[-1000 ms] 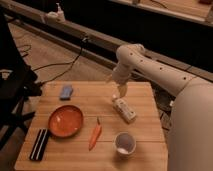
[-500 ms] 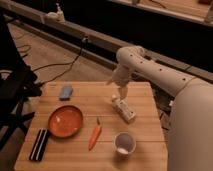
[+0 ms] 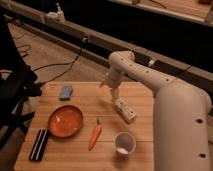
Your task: Place the white sponge in the ceramic bowl
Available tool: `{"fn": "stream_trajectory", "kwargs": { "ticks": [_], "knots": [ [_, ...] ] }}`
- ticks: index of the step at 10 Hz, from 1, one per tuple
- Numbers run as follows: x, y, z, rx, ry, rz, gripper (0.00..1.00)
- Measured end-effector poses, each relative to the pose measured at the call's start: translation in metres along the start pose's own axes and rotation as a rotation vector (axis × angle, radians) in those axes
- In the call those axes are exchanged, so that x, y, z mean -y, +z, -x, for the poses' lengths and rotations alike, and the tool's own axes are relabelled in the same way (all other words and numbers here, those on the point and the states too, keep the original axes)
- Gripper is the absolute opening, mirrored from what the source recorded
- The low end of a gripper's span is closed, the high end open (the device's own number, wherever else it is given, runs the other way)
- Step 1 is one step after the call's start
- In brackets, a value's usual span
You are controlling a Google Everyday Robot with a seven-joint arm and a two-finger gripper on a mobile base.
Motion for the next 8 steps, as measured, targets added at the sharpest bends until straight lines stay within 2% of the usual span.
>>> {"fn": "stream_trajectory", "kwargs": {
  "ticks": [3, 5, 6, 8],
  "knots": [
    [0.052, 0.016, 0.021, 0.03, -0.088, -0.036, 0.75],
    [0.104, 0.023, 0.058, 0.074, -0.164, -0.087, 0.75],
    [0.111, 0.024, 0.065, 0.082, -0.174, -0.096, 0.75],
    [0.111, 0.023, 0.061, 0.078, -0.17, -0.099, 0.75]
  ]
}}
